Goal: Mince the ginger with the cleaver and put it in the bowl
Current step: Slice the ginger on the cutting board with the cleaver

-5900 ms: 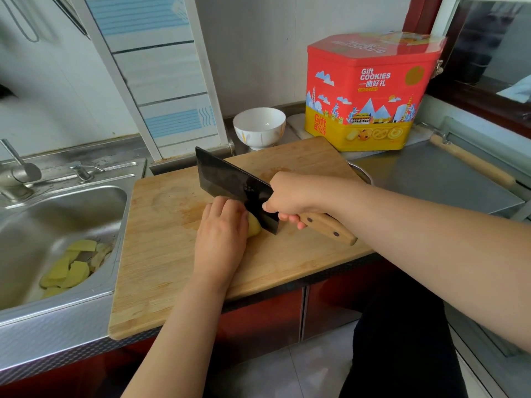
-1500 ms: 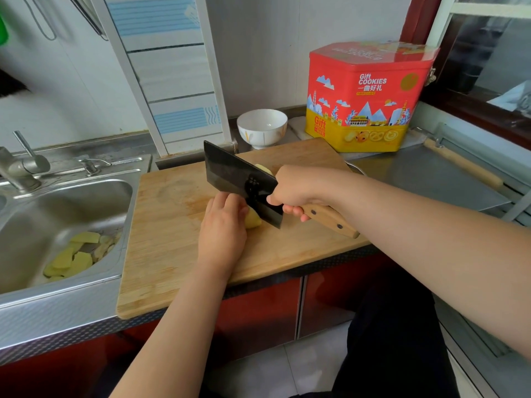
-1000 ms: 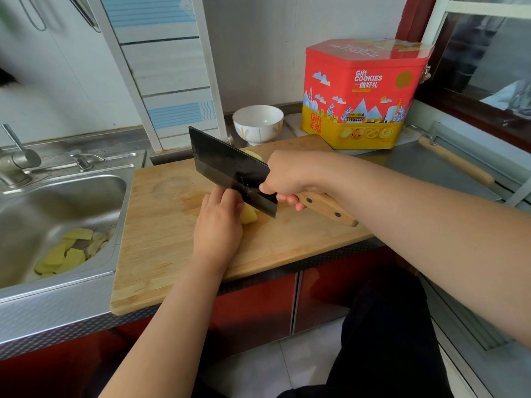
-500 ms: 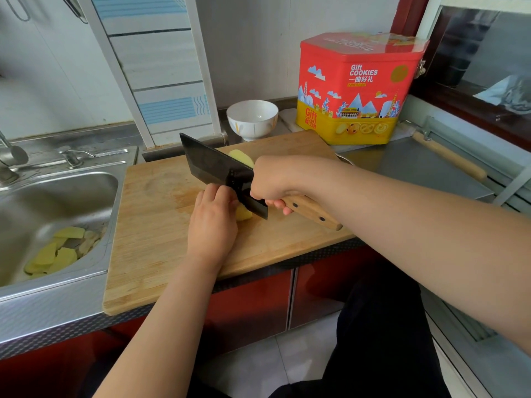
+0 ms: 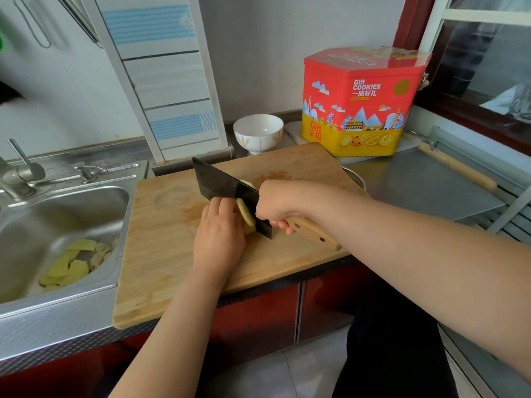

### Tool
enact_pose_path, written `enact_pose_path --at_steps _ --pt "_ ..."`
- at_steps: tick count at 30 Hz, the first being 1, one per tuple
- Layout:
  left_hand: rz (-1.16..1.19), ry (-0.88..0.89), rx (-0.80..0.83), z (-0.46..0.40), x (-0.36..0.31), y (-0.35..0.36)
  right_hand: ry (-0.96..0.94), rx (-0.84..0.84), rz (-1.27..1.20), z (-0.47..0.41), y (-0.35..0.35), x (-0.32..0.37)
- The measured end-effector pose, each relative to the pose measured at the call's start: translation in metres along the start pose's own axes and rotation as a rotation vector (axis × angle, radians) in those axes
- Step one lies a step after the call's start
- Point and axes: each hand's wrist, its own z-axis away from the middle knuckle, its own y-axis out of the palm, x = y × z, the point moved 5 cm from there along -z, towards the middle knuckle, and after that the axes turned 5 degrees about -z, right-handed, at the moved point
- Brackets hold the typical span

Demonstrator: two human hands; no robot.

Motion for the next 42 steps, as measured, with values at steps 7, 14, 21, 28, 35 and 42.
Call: enact_pose_path --at_steps 7,14,21,28,35,42 --pt "0.045 -0.061 0.071 -0.016 0.003 -0.009 -0.032 0.016 -0.07 -0.001 -0.004 -0.003" --pt "0.21 -0.011 0.25 -0.005 -0.001 -0.025 -0.066 0.019 -0.09 -0.003 -0.011 -0.008" --pt "-0.067 -0.142 0.686 0.022 0.006 -0.014 -0.097 0.006 -0.102 -0.004 -0.011 -0.01" --pt "-0.06 -0.194 0.816 0.014 -0.005 -0.012 -0.113 -0.016 -0.098 -0.003 -0.011 -0.011" --pt "0.734 -0.39 0.458 -0.023 0.009 -0.063 -0.108 -0.029 -0.079 -0.004 -0.009 -0.011" --pt "0.123 -0.141 0.277 -0.124 -0.023 -0.064 -0.106 -0.032 -0.021 -0.001 -0.005 -0.007"
